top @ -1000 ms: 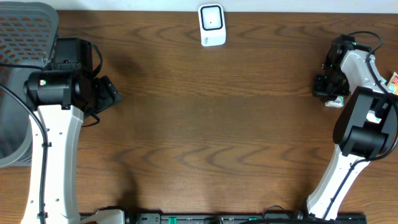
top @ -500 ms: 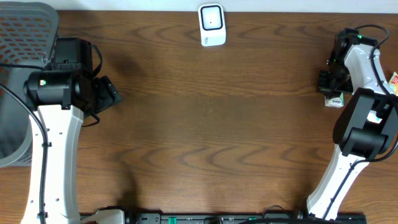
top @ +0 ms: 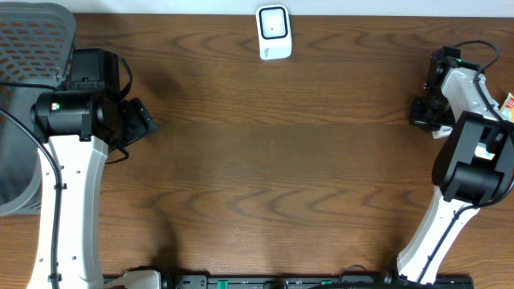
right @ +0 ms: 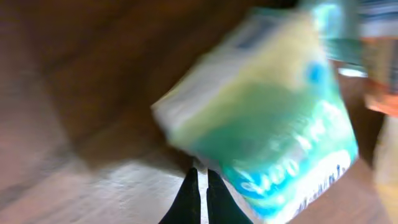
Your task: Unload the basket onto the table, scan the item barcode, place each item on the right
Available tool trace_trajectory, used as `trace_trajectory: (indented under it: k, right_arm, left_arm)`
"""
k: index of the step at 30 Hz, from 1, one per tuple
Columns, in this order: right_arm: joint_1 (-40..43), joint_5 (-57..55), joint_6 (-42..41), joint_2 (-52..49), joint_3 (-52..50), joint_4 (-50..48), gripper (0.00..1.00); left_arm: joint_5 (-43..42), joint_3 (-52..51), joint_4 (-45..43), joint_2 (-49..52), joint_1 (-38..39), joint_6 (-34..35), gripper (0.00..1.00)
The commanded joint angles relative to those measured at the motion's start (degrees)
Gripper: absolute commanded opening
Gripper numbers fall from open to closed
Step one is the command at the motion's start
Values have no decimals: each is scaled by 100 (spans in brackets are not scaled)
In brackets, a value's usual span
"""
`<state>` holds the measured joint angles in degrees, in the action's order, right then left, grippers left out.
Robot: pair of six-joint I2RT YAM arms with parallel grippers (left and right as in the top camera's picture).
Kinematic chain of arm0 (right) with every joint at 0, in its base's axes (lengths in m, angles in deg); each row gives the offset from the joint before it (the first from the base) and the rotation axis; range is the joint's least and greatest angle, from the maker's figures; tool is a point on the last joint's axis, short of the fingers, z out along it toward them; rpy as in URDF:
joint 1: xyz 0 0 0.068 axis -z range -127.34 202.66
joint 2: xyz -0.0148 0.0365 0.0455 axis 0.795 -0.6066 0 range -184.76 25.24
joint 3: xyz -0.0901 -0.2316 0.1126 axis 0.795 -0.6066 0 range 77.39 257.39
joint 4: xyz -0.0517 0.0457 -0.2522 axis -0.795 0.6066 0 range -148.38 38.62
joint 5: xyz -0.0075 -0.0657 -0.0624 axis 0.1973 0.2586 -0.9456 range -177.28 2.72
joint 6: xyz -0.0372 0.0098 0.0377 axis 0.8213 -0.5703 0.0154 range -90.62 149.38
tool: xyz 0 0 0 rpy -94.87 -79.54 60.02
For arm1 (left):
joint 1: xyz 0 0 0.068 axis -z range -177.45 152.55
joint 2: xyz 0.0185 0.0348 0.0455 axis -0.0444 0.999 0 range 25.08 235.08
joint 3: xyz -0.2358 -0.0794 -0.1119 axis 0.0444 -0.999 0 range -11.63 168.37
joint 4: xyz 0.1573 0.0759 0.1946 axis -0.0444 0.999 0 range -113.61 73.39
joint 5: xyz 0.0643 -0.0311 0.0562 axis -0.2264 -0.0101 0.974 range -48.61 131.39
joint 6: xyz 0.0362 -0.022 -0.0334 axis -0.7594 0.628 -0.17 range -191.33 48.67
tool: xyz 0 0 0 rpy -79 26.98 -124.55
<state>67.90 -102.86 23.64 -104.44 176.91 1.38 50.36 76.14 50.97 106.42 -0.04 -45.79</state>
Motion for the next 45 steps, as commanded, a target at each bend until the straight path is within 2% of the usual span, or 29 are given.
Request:
trace_trajectory:
  k: [1, 7, 9, 13, 14, 15, 17, 26, 38, 45]
  right_arm:
    - [98, -140, -129, 42, 376, 127, 1]
    - [-42, 98, -129, 509, 811, 544, 1]
    - [-120, 293, -129, 828, 815, 564, 8]
    - [-330, 863, -87, 1596, 815, 686, 41]
    - [-389, 1008, -87, 1821, 815, 713, 46]
    - [-455, 1137, -87, 2044, 813, 730, 56]
    - [-608, 1316, -85, 2492, 809, 752, 99]
    - [-1499, 1381, -87, 4352, 256, 977, 99]
    - [-2146, 1386, -114, 6682, -2271, 157, 99]
    - [-2146, 1384, -109, 7171, -2848, 352, 99]
  left_arm:
    - [55, 22, 17, 24, -24, 50, 98]
    - [55, 22, 17, 24, -24, 50, 98]
    - [55, 22, 17, 24, -24, 48, 98]
    - [55, 22, 17, 24, -24, 50, 98]
    - [55, 22, 17, 24, -24, 50, 98]
    - [55, 22, 17, 24, -24, 50, 98]
    - [55, 22, 17, 24, -24, 50, 98]
    - [55, 22, 17, 24, -24, 50, 98]
    - [55, 22, 17, 24, -24, 50, 98]
    - [55, 22, 17, 24, -24, 50, 98]
